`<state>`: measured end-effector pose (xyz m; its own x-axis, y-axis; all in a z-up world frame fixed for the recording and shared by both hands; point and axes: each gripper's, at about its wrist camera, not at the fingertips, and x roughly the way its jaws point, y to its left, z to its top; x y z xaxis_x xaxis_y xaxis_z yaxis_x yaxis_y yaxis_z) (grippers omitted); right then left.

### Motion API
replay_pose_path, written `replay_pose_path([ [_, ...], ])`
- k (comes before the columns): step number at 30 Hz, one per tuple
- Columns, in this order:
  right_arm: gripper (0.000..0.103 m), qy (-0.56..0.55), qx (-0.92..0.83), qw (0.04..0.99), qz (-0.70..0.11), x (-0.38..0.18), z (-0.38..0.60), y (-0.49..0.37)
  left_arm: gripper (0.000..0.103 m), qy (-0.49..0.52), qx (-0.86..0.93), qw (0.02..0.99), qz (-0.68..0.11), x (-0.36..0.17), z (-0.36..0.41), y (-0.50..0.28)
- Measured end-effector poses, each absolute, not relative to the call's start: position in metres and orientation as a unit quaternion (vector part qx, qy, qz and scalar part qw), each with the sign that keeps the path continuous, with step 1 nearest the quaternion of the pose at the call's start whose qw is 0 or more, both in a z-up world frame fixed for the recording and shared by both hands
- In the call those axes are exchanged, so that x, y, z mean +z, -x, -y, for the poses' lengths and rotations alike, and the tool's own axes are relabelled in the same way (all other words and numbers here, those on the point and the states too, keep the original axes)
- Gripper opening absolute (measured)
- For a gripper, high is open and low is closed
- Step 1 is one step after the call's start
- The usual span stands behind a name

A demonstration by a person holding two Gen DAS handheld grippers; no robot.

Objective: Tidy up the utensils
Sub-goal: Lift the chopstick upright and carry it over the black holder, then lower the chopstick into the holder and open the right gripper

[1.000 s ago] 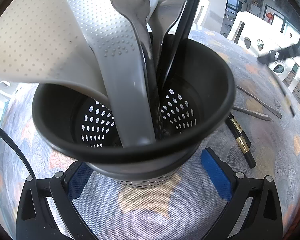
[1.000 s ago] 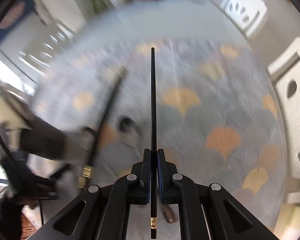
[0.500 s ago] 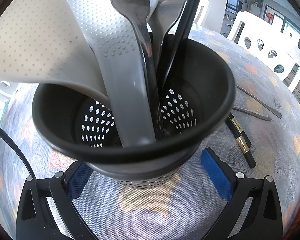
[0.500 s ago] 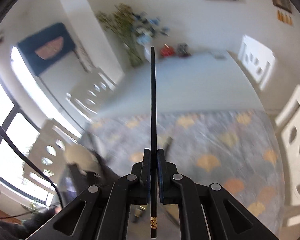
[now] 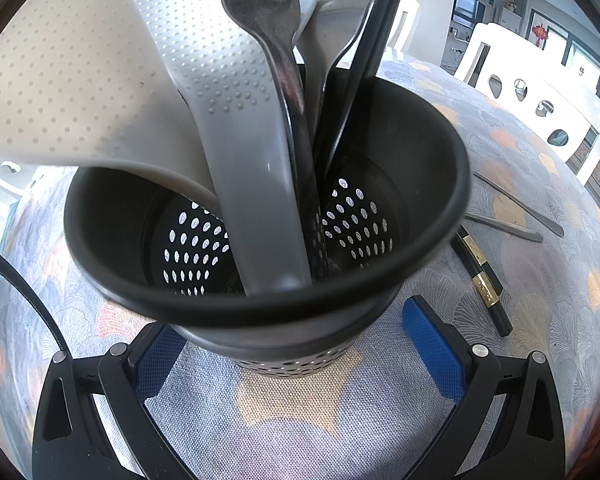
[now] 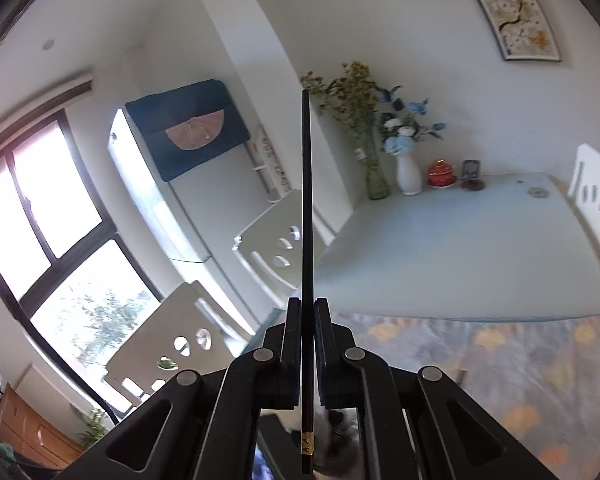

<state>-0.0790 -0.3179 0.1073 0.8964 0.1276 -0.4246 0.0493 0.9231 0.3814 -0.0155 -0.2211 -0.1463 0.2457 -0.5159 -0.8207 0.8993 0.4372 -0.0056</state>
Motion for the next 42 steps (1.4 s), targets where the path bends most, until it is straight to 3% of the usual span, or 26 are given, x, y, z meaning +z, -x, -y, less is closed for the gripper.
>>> replay_pose_path([
  [21, 0.005, -0.174, 0.001, 0.948, -0.266, 0.031, 0.294, 0.043, 0.103, -0.243, -0.471, 0.751, -0.394, -0.146, 0.221, 0.016],
  [42, 0.005, -0.147, 0.013, 0.929, -0.339, 0.009, 0.287, 0.057, 0.103, -0.243, -0.471, 0.751, -0.394, -0.146, 0.221, 0.015],
])
